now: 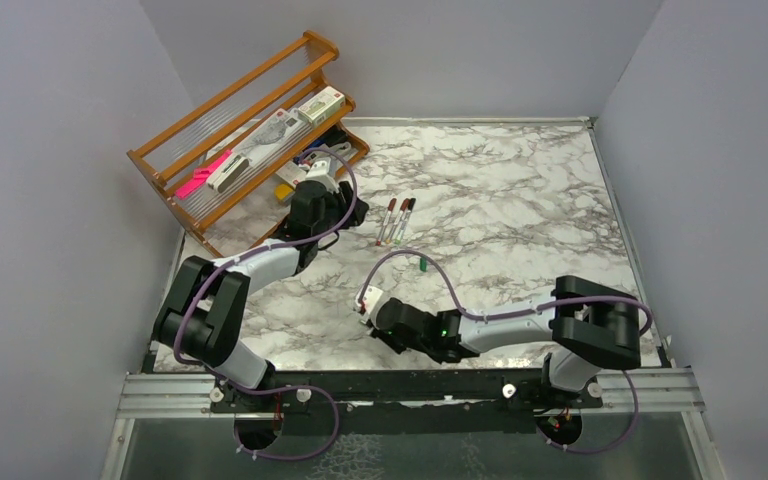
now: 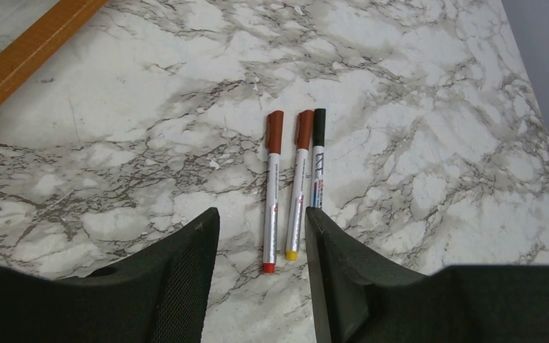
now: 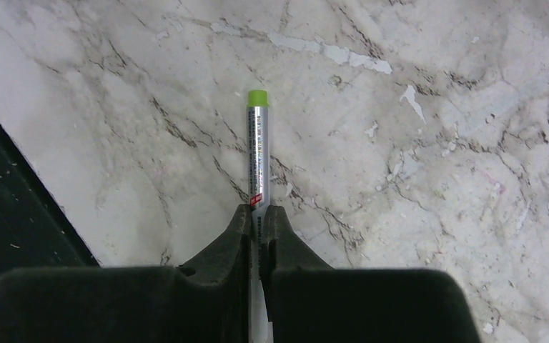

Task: Insert the pens into the pen caps

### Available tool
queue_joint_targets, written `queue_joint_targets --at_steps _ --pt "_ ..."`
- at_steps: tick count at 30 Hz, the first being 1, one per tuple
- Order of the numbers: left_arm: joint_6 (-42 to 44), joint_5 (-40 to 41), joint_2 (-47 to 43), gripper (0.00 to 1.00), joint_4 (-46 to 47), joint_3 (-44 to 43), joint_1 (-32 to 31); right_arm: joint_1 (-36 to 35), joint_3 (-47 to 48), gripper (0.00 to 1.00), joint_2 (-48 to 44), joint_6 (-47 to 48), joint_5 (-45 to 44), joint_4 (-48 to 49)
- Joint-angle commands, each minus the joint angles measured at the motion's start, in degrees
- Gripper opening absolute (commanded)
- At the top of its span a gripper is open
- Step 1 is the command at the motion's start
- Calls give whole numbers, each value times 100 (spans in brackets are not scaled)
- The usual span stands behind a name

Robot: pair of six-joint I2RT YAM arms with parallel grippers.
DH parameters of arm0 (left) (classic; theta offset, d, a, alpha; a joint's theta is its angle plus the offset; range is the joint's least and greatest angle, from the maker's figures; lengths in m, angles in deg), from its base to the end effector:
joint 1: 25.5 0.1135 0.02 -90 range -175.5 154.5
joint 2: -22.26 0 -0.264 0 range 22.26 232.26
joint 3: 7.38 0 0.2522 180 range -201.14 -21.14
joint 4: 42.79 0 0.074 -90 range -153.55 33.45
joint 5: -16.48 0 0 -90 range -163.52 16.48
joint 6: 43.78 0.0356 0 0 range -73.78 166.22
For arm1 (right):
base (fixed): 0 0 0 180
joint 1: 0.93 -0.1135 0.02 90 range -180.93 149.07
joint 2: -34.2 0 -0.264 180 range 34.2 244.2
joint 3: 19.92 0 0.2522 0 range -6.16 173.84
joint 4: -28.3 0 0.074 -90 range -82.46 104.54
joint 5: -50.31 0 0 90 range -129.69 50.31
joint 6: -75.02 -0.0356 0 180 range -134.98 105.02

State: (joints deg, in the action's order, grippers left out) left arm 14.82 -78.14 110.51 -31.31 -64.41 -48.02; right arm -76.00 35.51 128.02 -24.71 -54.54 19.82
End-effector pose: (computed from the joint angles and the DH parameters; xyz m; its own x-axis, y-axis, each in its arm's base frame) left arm 0.3044 -0.1293 0.2097 -0.5017 -0.3542 -0.7892 0.2231 0.8285 -0.5136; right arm 0.0885 0.2966 0.1412 -0.3355 -0.6243 -0.7054 -0.8443 0.5315 -0.0688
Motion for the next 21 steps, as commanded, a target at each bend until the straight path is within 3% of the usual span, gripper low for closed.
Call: queue_joint_targets --at_steps 1,6,10,13,21 --pt "-323 -650 -194 51 191 -72 41 -17 -205 1 -336 -121 -643 -414" --pt "-697 -1945 -158 63 600 -169 35 198 -383 1 -1125 28 -812 -195" --pt "-1311 -2699 -110 65 1332 -40 -7 633 -309 1 -1531 252 -679 -145" --pt "-1691 -2931 -37 67 1865 99 -146 1057 -283 1 -1780 460 -521 -61" --pt "-1811 -3176 -33 67 2111 243 -582 1739 -43 1 -2214 1062 -236 52"
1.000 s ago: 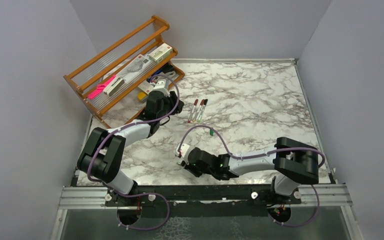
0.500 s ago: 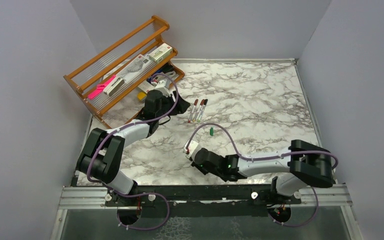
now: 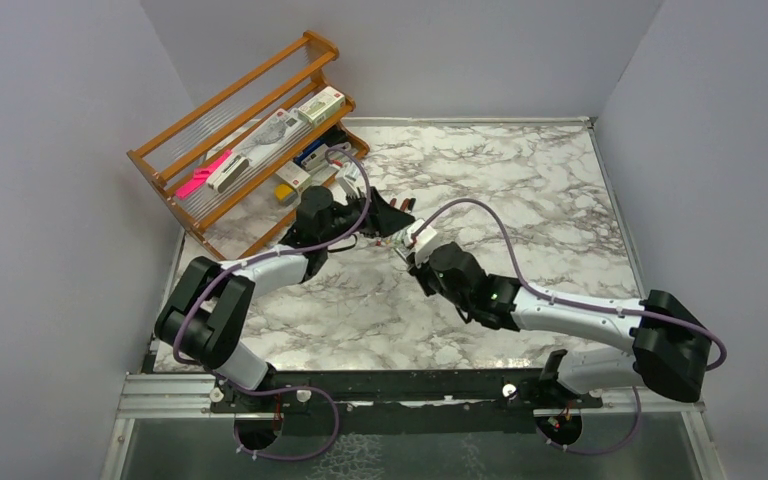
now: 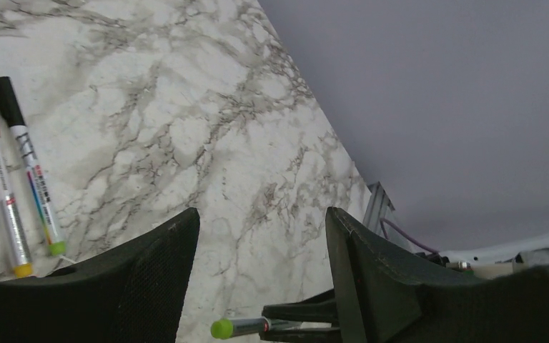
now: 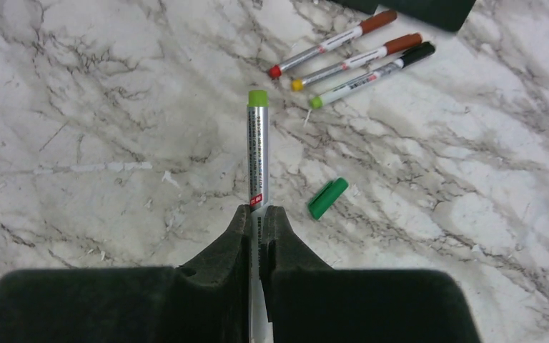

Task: Insert the pens into the pen caps

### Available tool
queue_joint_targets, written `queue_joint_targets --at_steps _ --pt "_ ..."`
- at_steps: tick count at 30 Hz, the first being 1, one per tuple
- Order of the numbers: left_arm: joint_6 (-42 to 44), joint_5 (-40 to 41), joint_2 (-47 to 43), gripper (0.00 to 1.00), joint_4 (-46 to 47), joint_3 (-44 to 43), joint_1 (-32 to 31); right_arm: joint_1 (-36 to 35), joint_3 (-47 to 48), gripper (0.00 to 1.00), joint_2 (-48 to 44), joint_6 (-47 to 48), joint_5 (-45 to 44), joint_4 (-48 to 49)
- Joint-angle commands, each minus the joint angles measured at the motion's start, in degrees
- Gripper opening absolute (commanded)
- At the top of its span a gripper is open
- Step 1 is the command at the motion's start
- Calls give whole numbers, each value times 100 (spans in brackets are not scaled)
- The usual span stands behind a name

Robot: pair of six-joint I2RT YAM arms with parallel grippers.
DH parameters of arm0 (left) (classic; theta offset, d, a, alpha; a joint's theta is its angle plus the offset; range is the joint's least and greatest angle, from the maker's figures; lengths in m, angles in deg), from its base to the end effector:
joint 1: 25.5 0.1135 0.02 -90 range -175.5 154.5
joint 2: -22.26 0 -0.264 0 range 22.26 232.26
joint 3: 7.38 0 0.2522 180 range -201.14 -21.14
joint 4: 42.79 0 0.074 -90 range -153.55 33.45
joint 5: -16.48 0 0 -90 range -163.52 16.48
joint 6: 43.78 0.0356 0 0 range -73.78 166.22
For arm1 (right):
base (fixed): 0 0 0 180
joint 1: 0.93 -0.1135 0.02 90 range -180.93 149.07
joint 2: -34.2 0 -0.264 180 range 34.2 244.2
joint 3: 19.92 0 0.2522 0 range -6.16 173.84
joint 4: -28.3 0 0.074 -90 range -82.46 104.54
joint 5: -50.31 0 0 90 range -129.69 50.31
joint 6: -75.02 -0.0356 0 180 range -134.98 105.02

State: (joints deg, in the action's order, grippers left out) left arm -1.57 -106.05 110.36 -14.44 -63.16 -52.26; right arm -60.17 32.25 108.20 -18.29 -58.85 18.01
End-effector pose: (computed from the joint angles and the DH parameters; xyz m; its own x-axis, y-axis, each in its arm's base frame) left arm 0.2844 -0.1648 0.2353 -0.6775 -0.3578 -0.6427 0.5311 0.3666 -0.7639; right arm 0.1494 0.2282 0.2163 -0.3101 -0.4144 -0.8556 -0.6527 0.7472 -0.1253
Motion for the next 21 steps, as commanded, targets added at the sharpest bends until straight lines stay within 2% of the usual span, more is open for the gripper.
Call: queue_joint_targets --at_steps 1,12,17,21 --pt "-161 -392 -12 67 424 130 -191 196 322 1 -267 460 232 246" --pt "-221 -516 216 65 467 27 -496 321 481 1 -480 616 283 287" --pt "-243 -561 219 58 479 92 -596 406 558 1 -492 751 185 241" --pt "-257 -539 184 46 491 147 -619 469 562 1 -466 798 187 243"
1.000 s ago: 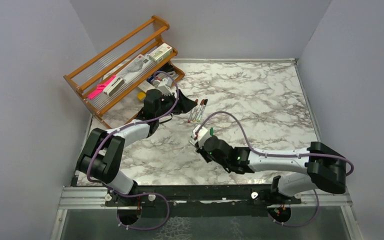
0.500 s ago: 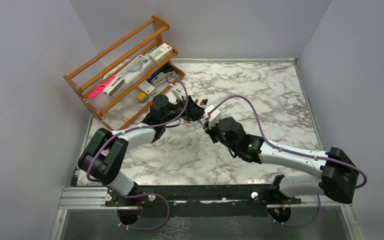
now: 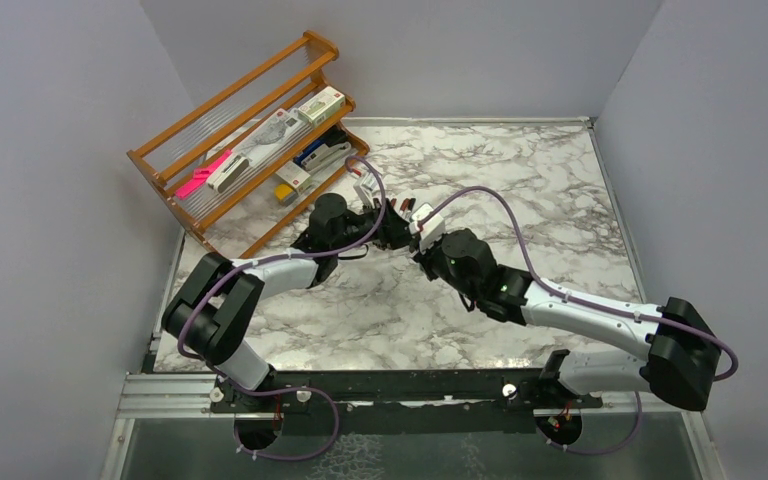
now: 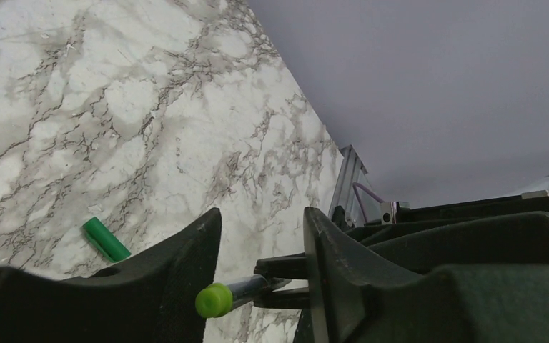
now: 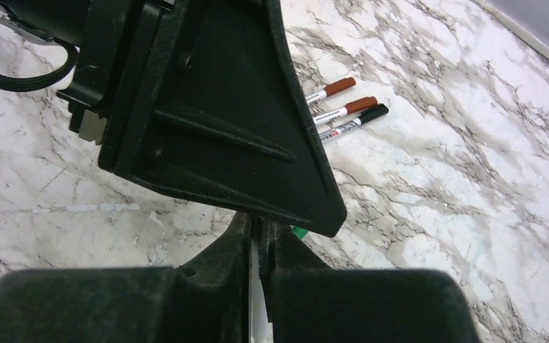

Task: Insert the pens into the pen caps

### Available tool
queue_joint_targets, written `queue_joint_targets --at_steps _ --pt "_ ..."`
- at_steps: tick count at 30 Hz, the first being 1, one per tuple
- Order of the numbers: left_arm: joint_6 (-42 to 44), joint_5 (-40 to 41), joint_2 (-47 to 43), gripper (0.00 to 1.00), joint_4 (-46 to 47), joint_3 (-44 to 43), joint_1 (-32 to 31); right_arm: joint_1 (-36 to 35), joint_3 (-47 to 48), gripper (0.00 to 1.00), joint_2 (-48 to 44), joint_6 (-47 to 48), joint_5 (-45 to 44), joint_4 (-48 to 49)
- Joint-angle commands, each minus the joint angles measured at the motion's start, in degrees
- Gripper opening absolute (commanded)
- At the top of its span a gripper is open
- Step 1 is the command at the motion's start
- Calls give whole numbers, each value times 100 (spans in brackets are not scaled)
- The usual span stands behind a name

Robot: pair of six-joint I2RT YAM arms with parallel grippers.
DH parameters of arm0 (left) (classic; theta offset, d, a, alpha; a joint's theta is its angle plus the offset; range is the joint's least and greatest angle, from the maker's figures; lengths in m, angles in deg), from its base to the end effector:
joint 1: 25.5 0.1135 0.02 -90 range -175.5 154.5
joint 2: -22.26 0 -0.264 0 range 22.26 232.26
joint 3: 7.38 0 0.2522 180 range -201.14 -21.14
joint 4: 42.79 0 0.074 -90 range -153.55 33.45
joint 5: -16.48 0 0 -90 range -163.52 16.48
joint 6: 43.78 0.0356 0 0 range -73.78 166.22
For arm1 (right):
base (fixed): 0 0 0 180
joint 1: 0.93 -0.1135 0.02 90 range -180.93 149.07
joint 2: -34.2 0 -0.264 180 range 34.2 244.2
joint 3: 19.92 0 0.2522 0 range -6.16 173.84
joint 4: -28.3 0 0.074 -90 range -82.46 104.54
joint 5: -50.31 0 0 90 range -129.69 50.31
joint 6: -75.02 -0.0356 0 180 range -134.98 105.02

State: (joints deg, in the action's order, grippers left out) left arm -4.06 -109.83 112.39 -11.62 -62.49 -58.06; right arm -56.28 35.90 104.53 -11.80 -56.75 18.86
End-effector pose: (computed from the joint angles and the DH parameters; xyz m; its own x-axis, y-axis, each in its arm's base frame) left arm 0.2664 -0.1951 0.2259 -0.7528 -0.2547 -0.6070 0.5518 0.2586 -0.7928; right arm 0.1644 0.2195 0.2551 -0.1953 -0.3758 -0.9059 -0.6458 0.7444 -0.1696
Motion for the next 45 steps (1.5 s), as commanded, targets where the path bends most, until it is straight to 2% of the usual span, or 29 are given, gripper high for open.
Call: queue_joint_targets --at_steps 1,6,9,17,19,22,24,27,34,39,45 --pt "-8 -145 -33 42 209 94 -40 98 205 1 -78 150 -30 145" --pt "14 -100 -17 18 220 117 -40 192 237 1 -11 131 -64 120" --pt "10 -95 53 0 231 118 -40 240 248 1 14 115 -81 122" --pt "-226 123 302 0 534 144 -36 271 182 1 -84 17 -56 261" --pt "-384 199 388 0 741 132 -20 271 88 9 -194 -35 -63 427" --pt "-690 256 554 0 1139 84 68 275 -79 28 -430 -137 -75 693" --pt "-1068 240 687 0 1680 94 171 300 -179 38 -585 -225 -13 864" --pt "-1830 189 1093 0 2951 157 363 412 -306 45 -833 -417 187 1090" --pt "-3687 233 2102 0 5533 -2 505 1145 -743 47 -1382 -1238 927 1805" --pt "-3573 535 1943 0 5595 80 496 2000 -1092 47 -1728 -2351 1707 2443" --pt "-3562 825 1558 0 5606 6 470 2710 -1754 51 -1498 -3764 2916 4046"
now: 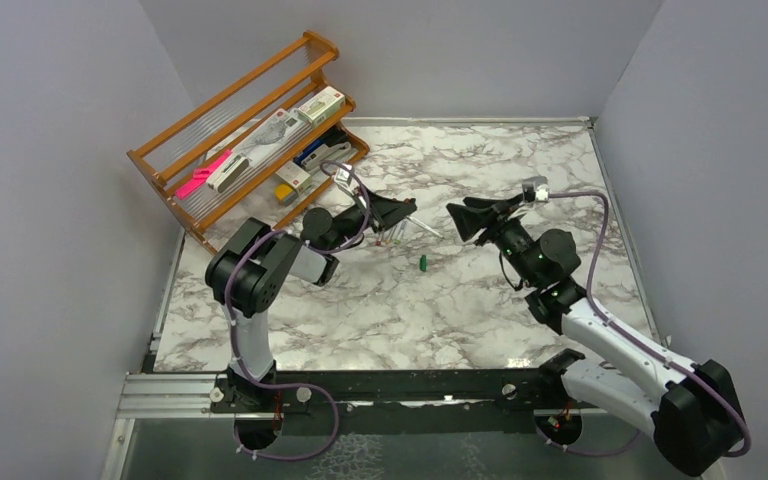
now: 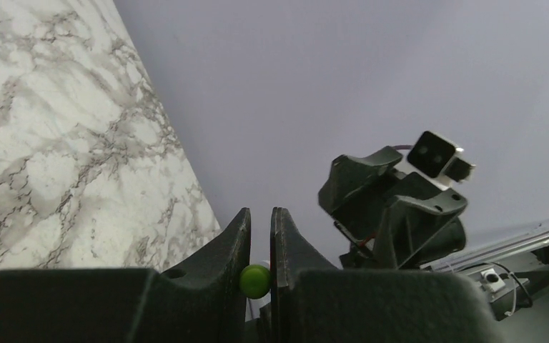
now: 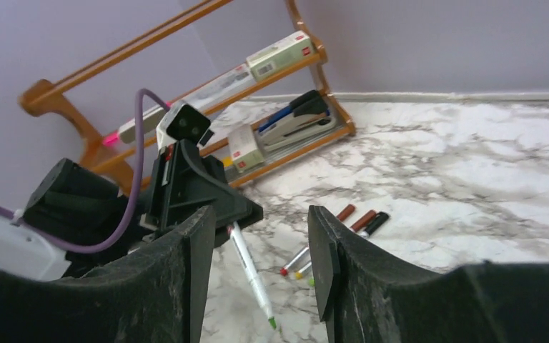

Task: Insert the pens into the pen caps

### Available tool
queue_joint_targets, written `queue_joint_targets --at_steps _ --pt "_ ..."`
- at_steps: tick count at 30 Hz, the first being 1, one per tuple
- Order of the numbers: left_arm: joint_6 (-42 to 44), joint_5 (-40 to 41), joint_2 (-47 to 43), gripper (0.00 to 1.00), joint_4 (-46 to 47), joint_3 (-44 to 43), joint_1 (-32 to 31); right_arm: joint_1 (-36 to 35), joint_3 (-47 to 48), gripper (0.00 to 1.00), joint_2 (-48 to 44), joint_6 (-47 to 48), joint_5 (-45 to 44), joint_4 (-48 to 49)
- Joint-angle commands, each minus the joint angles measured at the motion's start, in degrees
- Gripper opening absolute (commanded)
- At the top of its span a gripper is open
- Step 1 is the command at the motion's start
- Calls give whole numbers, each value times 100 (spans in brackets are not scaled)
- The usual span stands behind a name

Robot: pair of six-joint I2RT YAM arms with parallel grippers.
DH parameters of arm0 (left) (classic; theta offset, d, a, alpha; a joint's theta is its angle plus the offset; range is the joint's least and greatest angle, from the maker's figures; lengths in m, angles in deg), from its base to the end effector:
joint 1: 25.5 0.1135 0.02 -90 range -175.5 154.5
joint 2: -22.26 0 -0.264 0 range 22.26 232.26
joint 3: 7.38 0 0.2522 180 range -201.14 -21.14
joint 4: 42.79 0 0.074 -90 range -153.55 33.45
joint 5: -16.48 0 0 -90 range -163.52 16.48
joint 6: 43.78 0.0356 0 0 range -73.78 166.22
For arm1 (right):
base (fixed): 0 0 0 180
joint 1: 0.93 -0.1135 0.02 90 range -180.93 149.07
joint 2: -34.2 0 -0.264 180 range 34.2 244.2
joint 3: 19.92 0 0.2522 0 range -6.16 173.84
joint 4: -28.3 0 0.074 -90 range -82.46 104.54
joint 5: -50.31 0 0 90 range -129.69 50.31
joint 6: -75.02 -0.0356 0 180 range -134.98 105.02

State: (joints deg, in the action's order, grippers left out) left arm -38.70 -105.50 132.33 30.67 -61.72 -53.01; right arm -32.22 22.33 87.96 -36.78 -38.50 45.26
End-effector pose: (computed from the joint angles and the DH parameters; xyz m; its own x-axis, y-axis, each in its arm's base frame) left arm 0.3034 -0.1792 0.1848 -0.8120 -0.5297 -0.2450 0.3433 -0.0941 -0.9345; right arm 0.1878 0.1150 0.2865 -0.1240 0.3591 -0.9250 -0.5287 0.7650 0.3679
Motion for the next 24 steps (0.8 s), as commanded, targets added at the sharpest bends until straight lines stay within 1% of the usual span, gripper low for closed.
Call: queue_joint_targets --at_steps 1,5,8,11,16,24 --pt "-93 455 -506 0 1377 -79 -38 430 -573 52 245 -1571 1267 1809" --pt "-37 686 -719 0 1374 -73 -52 830 -1113 53 735 -2671 1887 3603" --pt "23 816 -807 0 1377 -51 -74 909 -1316 53 1143 -3132 2137 4470" --pt "37 842 -816 0 1374 -88 -101 917 -1373 53 1464 -3400 2346 5105" --pt "37 886 -754 0 1377 -139 -203 916 -1255 50 1827 -3571 2521 5466" --pt "69 947 -766 0 1375 -241 -366 918 -1071 48 2247 -3534 2544 5632"
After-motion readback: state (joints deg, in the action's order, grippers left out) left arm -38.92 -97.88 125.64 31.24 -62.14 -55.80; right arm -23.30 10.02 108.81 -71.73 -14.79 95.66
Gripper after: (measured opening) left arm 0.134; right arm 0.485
